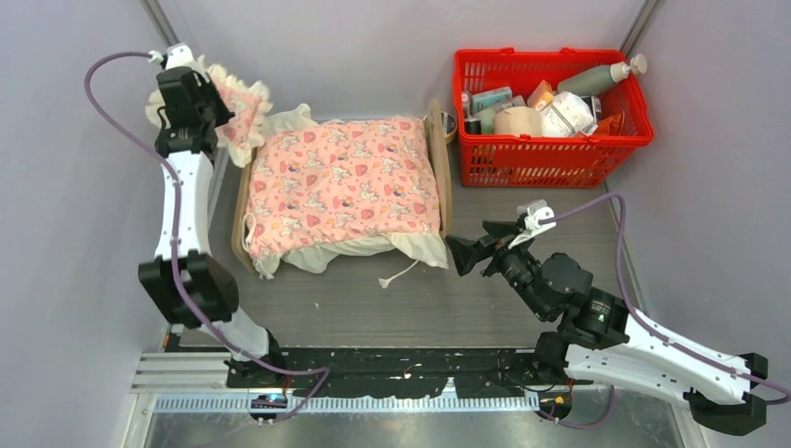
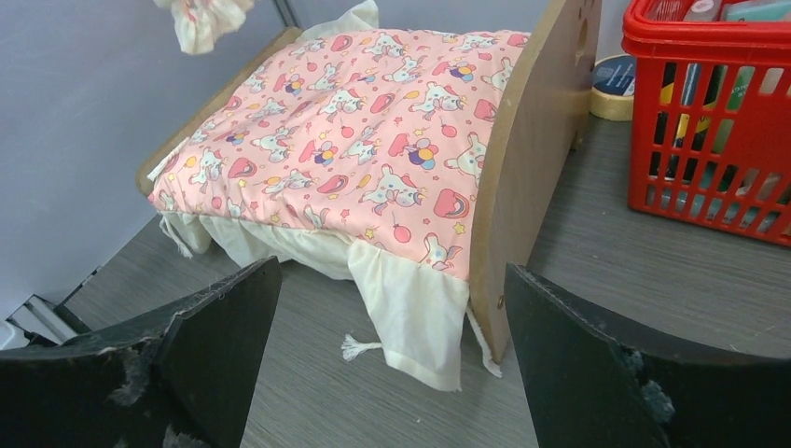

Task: Set up the pet bed
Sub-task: Pick up the pillow from the corner of the board, then place the pillow on the mattress.

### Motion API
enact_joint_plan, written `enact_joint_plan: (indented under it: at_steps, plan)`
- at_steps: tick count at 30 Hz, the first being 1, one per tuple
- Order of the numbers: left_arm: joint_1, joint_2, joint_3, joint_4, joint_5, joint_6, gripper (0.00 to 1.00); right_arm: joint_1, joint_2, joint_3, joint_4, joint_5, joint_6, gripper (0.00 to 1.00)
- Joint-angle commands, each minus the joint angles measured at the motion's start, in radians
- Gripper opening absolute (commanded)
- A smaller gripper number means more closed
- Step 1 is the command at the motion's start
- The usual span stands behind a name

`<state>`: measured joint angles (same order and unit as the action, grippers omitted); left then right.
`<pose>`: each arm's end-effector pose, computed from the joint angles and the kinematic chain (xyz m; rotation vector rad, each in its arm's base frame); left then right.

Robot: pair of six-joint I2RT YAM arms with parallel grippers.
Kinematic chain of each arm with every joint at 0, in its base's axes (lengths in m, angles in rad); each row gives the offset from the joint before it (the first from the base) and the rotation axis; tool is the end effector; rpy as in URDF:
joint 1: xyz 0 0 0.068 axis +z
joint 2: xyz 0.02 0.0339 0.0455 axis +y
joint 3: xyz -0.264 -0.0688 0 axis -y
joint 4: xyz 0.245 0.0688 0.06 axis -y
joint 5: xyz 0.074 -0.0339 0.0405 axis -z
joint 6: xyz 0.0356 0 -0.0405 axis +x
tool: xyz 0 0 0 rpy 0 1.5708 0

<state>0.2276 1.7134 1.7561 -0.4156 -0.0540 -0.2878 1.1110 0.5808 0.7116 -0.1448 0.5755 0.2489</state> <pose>0.3910 0.0925 0.4053 -0.5298 1.8695 0.0125 0.0787 0.1153 0.3483 -0.2368 1.5980 0.6046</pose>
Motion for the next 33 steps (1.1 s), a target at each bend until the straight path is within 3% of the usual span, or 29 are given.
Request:
enact_joint_plan:
  at_steps: [1,5,9,16,22,28,33]
  plan:
    - [-0.068,-0.161,-0.056,0.071,0.209,0.223,0.0,0.004,-0.03,-0.005,-0.014,0.014,0.032,0.96]
    - [-0.158,-0.168,0.079,-0.167,0.591,0.262,0.0,0.004,-0.065,-0.004,-0.054,0.043,0.03,0.95]
    - [-0.335,-0.155,0.123,-0.332,0.703,0.338,0.0,0.004,-0.106,0.002,-0.089,0.061,0.024,0.96]
    - [-0.51,-0.083,0.059,-0.309,0.699,0.301,0.0,0.004,-0.165,0.033,-0.171,0.069,0.036,0.96]
    - [-0.576,0.057,0.172,-0.372,0.691,0.271,0.0,0.004,-0.184,0.043,-0.199,0.08,0.05,0.96]
    - [-0.623,0.088,0.104,-0.21,0.62,0.199,0.0,0.003,-0.179,0.041,-0.198,0.082,0.053,0.96]
    - [-0.632,0.176,0.176,-0.229,0.623,0.172,0.0,0.004,-0.178,0.035,-0.196,0.089,0.054,0.96]
